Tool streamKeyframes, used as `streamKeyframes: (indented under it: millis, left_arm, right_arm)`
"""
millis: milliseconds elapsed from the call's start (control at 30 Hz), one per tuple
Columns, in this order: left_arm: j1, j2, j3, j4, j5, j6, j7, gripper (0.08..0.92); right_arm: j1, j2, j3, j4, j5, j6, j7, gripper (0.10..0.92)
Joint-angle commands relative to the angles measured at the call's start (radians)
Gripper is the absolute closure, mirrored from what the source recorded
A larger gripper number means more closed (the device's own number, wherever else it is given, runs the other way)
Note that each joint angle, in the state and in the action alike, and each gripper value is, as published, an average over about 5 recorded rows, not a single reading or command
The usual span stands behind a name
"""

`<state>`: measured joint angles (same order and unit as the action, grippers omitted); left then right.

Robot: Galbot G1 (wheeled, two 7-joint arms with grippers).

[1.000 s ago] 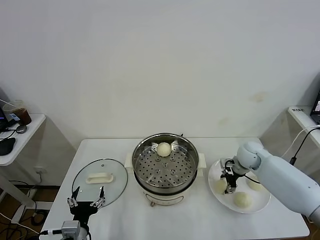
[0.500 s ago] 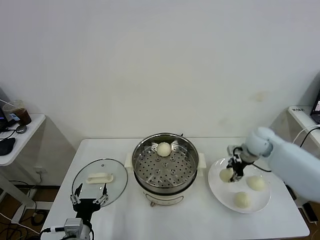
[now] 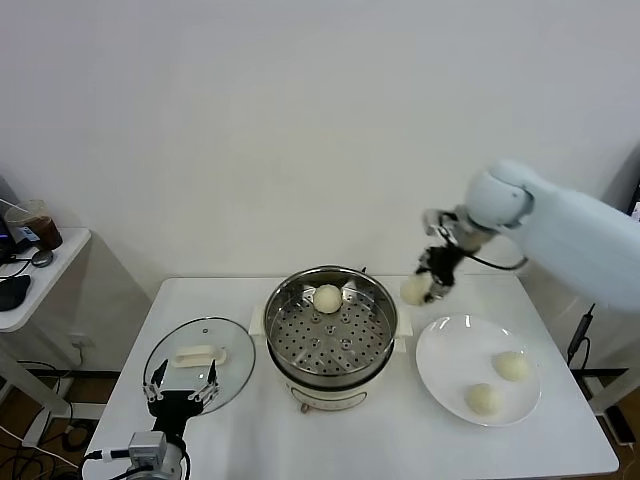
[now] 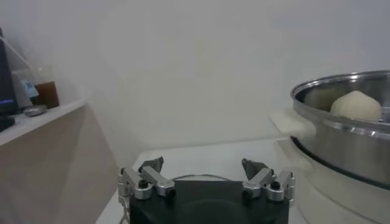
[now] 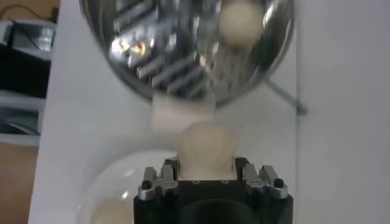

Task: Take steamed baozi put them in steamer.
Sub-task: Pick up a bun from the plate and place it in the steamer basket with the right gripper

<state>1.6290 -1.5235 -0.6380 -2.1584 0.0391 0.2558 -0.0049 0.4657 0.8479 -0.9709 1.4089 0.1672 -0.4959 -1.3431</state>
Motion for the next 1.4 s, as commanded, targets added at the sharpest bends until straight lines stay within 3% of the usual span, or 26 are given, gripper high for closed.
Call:
streamKeyframes:
  millis: [33,433,1133,1233,1400]
  left_arm:
    - [0.000,0.001,-0.002,-0.005,-0.010,0.000,-0.002,0.177]
    - [-0.002,0.002,0.006,0.001,-0.025,-0.001,-0.010,0.177]
    - [-0.003,-0.001,0.008,0.001,-0.033,-0.001,-0.010,0.177]
    - [-0.002,-0.001,0.007,0.001,-0.033,-0.001,-0.010,0.177]
    - [-0.002,-0.004,0.007,0.001,-0.033,-0.001,-0.011,0.177]
  right_arm:
    - [0.162,0.344,-0.139,-0.106,0.144,-0.061,-0.005,0.482]
    - [0.048,0.527,-0.205,-0.211,0.140,-0.117,0.069,0.485]
    - [-0.099,0.625,-0.195,-0.300,0.070,-0.187,0.192,0.482]
    - [-0.100,0.620,-0.193,-0.295,0.067,-0.187,0.194,0.462]
    - [-0.080,0.581,-0.189,-0.256,0.070,-0.182,0.187,0.334]
